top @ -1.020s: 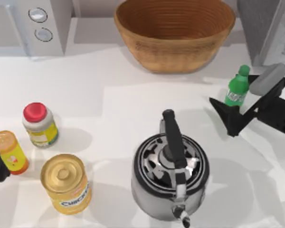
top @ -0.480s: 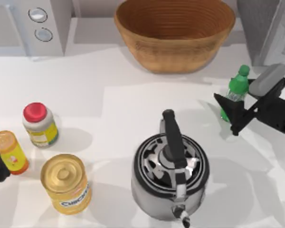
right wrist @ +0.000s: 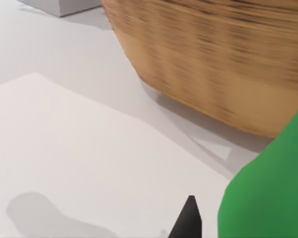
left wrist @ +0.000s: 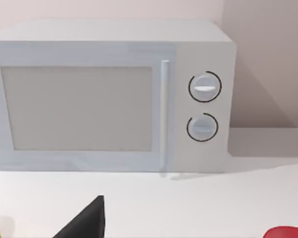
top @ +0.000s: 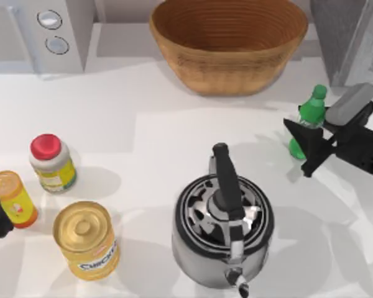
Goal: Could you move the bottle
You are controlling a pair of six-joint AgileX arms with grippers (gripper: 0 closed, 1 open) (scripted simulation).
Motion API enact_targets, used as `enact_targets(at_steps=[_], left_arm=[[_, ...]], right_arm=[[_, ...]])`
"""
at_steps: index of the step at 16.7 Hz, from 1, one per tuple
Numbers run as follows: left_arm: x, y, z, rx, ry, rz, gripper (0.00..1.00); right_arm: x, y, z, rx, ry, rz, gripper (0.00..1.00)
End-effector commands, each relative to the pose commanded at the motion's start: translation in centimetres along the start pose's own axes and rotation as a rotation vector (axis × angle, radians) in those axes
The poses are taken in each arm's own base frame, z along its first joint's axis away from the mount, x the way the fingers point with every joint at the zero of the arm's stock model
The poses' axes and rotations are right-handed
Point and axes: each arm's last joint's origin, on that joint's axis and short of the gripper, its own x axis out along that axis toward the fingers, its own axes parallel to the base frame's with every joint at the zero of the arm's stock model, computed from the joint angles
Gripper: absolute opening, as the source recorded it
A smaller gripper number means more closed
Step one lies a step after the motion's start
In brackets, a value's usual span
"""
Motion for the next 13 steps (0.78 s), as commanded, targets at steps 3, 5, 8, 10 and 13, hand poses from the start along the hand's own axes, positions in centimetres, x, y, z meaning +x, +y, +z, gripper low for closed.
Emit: enact_targets(at_steps=[3, 5, 8, 10, 13], left_arm=[[0.0, 0.0, 0.0, 0.000, 0.000, 0.000, 1.00], [0.0, 0.0, 0.0, 0.000, 0.000, 0.000, 1.00], [0.0, 0.0, 0.0, 0.000, 0.000, 0.000, 1.00], [0.0, 0.0, 0.0, 0.000, 0.000, 0.000, 1.00], [0.0, 0.0, 0.0, 0.000, 0.000, 0.000, 1.00]], right_arm=[[0.0, 0.0, 0.0, 0.000, 0.000, 0.000, 0.00], [0.0, 0.0, 0.0, 0.000, 0.000, 0.000, 0.00], [-0.1, -0.1, 0.0, 0.002, 0.000, -0.004, 0.00], [-1.0, -1.0, 0.4, 0.016, 0.000, -0.037, 0.00], [-4.5, -3.9, 0.9, 0.054, 0.007, -0.169, 0.00]])
